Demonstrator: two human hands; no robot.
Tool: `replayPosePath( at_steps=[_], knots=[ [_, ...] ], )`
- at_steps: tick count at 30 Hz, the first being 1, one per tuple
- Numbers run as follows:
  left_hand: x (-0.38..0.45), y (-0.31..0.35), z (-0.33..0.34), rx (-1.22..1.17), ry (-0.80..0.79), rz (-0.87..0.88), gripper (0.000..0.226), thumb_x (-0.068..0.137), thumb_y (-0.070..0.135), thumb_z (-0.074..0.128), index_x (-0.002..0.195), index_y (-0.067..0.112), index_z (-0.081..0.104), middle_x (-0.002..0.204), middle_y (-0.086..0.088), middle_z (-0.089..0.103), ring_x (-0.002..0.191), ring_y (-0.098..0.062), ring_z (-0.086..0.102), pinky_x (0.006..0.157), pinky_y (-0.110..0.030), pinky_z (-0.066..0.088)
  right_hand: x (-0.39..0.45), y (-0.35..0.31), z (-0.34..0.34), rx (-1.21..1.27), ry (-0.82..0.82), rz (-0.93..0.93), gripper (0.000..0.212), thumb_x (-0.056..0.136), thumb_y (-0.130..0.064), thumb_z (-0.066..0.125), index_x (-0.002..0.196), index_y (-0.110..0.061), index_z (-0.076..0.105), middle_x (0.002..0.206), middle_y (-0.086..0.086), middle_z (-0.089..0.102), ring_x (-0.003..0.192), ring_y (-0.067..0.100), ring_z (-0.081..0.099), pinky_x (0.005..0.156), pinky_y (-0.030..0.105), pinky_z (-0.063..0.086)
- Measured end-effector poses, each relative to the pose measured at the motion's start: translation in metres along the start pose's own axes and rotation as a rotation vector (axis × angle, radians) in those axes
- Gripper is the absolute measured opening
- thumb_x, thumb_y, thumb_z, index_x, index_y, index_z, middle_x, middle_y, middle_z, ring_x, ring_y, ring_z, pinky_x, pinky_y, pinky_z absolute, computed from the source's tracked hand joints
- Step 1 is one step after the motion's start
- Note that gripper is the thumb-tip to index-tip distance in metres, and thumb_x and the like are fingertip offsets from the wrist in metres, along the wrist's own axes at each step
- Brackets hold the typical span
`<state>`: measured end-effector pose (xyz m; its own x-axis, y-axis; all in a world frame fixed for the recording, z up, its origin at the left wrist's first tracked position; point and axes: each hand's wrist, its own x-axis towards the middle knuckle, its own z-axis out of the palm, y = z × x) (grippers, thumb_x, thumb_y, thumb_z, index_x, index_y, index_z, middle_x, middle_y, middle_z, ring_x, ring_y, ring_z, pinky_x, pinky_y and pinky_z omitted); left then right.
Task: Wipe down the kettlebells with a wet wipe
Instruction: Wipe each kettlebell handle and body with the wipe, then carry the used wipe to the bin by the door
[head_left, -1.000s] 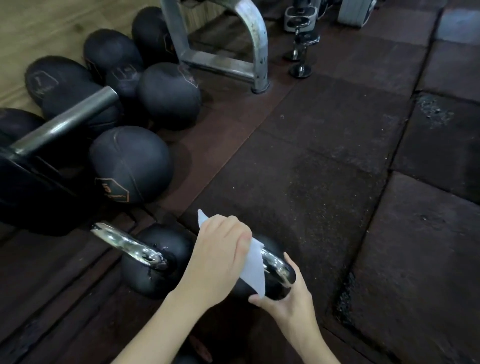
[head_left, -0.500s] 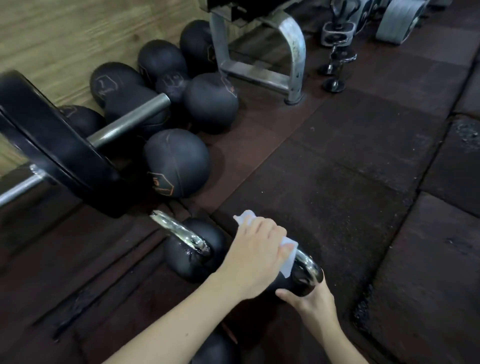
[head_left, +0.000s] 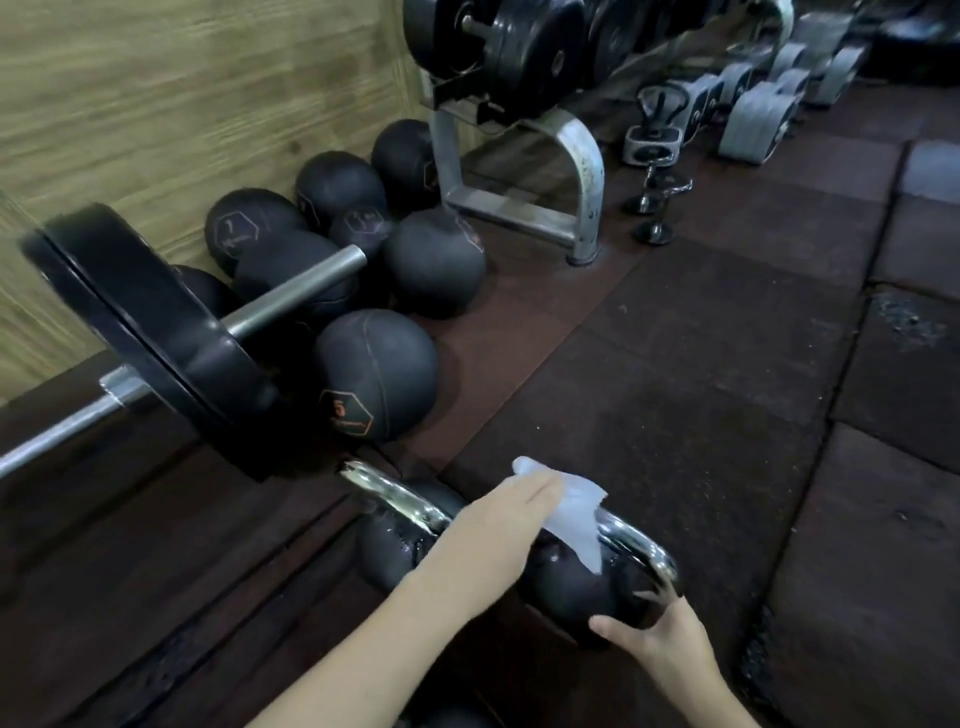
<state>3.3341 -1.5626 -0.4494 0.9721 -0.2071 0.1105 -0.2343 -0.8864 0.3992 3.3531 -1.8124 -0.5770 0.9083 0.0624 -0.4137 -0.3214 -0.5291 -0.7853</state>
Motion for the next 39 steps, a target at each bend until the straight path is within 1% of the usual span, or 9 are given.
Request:
replayPosePath(
  at_steps=[2, 6, 9, 11, 13, 16, 25, 32, 39],
  knots=[
    [-0.021, -0.014, -0.013, -0.133, 0.095, -0.100, 0.055, 0.089, -0.005, 0.047, 0.138, 0.014, 0.065, 0.142, 0.003, 0.064, 0.130, -0.016, 0.062, 0.111, -0.029, 0.046, -0.003, -0.002, -0.004, -0.042, 0.026, -0.028, 0.109, 0.024, -0.068, 0.098, 0.123, -0.038, 0.063, 0.100, -0.024, 0.071, 0.104, 0.013, 0.069, 0.092, 0.033, 0.051],
    [-0.079, -0.022, -0.059, -0.361, 0.300, -0.359, 0.042, 0.096, -0.006, 0.055, 0.118, 0.021, 0.079, 0.127, 0.027, 0.069, 0.123, 0.016, 0.058, 0.106, -0.014, 0.044, -0.010, 0.009, -0.018, -0.126, 0.043, -0.130, 0.096, 0.052, -0.052, 0.092, 0.138, -0.048, 0.049, 0.121, -0.024, 0.073, 0.119, 0.014, 0.070, 0.101, 0.036, 0.053],
    [-0.130, -0.029, -0.096, -0.531, 0.421, -0.542, 0.044, 0.098, -0.006, 0.056, 0.103, 0.031, 0.080, 0.105, 0.029, 0.076, 0.108, 0.008, 0.067, 0.092, -0.011, 0.049, -0.049, -0.035, -0.025, -0.176, 0.163, -0.169, 0.105, 0.064, -0.026, 0.095, 0.154, -0.030, 0.040, 0.144, 0.003, 0.063, 0.134, 0.026, 0.061, 0.106, 0.022, 0.046],
    [-0.159, -0.040, -0.120, -0.612, 0.497, -0.618, 0.043, 0.099, -0.004, 0.058, 0.098, 0.032, 0.081, 0.103, 0.024, 0.078, 0.105, 0.003, 0.070, 0.091, -0.015, 0.052, -0.084, -0.083, -0.021, -0.193, 0.242, -0.217, 0.096, 0.071, -0.007, 0.093, 0.154, -0.009, 0.044, 0.148, 0.015, 0.056, 0.140, 0.031, 0.053, 0.115, 0.032, 0.039],
    [-0.180, -0.050, -0.145, -0.694, 0.550, -0.650, 0.036, 0.099, -0.003, 0.062, 0.096, 0.027, 0.082, 0.101, 0.016, 0.081, 0.100, -0.001, 0.073, 0.088, -0.015, 0.054, -0.114, -0.127, -0.010, -0.224, 0.273, -0.288, 0.083, 0.078, -0.010, 0.089, 0.151, -0.013, 0.049, 0.144, 0.007, 0.058, 0.134, 0.023, 0.055, 0.110, 0.034, 0.041],
    [-0.204, -0.050, -0.197, -0.774, 0.577, -0.660, 0.030, 0.089, -0.005, 0.074, 0.099, 0.023, 0.081, 0.101, 0.007, 0.082, 0.096, -0.008, 0.076, 0.088, -0.027, 0.058, -0.151, -0.198, 0.016, -0.211, 0.222, -0.442, 0.058, 0.087, -0.021, 0.083, 0.140, -0.028, 0.060, 0.132, -0.009, 0.064, 0.113, 0.002, 0.060, 0.094, 0.016, 0.041],
    [-0.250, 0.002, -0.421, -0.618, 0.759, -0.723, 0.015, 0.092, 0.012, 0.077, 0.086, 0.025, 0.073, 0.088, 0.009, 0.077, 0.079, -0.001, 0.069, 0.074, -0.026, 0.054, -0.293, -0.468, 0.030, -0.319, -0.100, -0.660, 0.044, 0.092, -0.041, 0.075, 0.134, -0.037, 0.064, 0.124, -0.027, 0.064, 0.118, -0.011, 0.054, 0.092, 0.001, 0.036],
    [-0.334, 0.109, -0.628, -0.541, 0.851, -0.809, 0.014, 0.094, 0.009, 0.073, 0.089, 0.020, 0.066, 0.099, 0.016, 0.078, 0.086, -0.003, 0.072, 0.069, -0.017, 0.055, -0.440, -0.649, -0.013, -0.348, -0.261, -0.780, 0.038, 0.093, -0.043, 0.074, 0.129, -0.035, 0.067, 0.117, -0.029, 0.067, 0.115, -0.008, 0.060, 0.100, 0.016, 0.047],
    [-0.498, 0.250, -0.820, -0.307, 1.091, -0.961, 0.012, 0.096, 0.018, 0.070, 0.089, 0.025, 0.063, 0.082, 0.007, 0.068, 0.068, -0.002, 0.057, 0.065, -0.019, 0.046, -0.655, -0.790, -0.039, -0.292, -0.466, -1.051, 0.036, 0.092, -0.045, 0.073, 0.126, -0.032, 0.069, 0.121, -0.025, 0.069, 0.120, -0.006, 0.061, 0.109, 0.026, 0.049]
  ],
)
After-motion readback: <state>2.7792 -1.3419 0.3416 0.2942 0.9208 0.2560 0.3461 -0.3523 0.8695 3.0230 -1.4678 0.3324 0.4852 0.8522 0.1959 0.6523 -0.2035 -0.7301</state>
